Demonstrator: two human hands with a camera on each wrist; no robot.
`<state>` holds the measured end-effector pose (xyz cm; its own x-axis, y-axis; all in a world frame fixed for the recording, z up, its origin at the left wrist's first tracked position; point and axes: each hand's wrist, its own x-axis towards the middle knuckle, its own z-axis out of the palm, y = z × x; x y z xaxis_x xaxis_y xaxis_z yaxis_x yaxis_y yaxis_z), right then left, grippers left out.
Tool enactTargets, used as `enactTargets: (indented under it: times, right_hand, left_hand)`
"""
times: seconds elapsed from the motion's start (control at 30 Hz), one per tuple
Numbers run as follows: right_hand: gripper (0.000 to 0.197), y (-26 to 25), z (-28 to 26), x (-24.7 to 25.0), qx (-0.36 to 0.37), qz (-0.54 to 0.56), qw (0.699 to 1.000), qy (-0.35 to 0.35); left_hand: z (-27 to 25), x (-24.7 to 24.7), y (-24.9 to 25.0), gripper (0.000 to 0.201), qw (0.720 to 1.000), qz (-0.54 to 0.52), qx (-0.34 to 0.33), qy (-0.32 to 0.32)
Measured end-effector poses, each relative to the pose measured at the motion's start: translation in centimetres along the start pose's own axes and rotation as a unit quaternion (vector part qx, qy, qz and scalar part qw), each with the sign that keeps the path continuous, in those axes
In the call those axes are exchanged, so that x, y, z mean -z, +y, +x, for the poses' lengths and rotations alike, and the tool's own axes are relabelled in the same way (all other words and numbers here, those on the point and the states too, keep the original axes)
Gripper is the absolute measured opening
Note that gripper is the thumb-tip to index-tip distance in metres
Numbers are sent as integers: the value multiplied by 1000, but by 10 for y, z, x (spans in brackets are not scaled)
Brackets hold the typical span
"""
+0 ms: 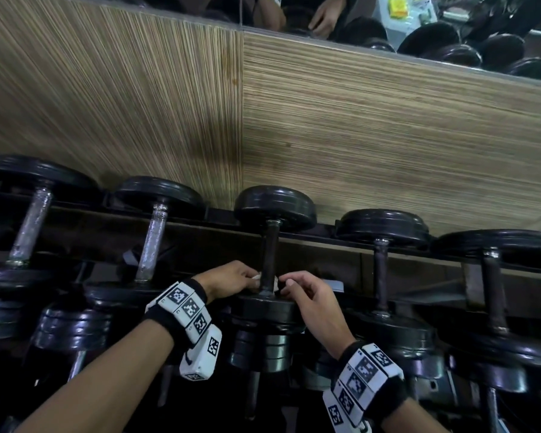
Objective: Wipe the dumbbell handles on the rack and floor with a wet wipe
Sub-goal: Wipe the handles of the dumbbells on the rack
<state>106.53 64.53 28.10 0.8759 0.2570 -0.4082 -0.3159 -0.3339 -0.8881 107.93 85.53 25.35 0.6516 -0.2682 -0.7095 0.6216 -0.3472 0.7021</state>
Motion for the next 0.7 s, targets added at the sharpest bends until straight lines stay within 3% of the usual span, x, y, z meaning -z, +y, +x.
enactTargets:
  times: [0.07, 0.17, 0.37, 0.47, 0.53, 0.6, 0.7]
  right_hand:
    - [18, 2, 0, 0, 1, 1, 1000, 3]
    - [19, 5, 2, -1, 5, -3, 1000, 11]
    - [21, 10, 6, -1, 1, 3, 1000, 3]
    - [22, 11, 5, -1, 6, 2, 1000, 4]
    - [22, 11, 4, -1, 11, -1, 1000, 11]
    - [23, 11, 4, -2, 14, 2, 1000, 15]
    - [24, 11, 3, -2, 16, 0, 1000, 17]
  left_hand:
    - [-4, -2, -2, 22, 1000, -14, -10, 7]
    - [-15, -4, -2, 38, 998, 12, -32, 55]
    - [-27, 15, 4, 27, 991, 100, -61, 71]
    - [-18, 16, 4, 31, 980, 156, -46, 118]
    - [-7, 8, 2, 25, 983, 167, -20, 72]
    - [1, 2, 0, 19, 995, 94, -13, 13]
    - [-1, -3, -1, 26, 998, 50, -20, 33]
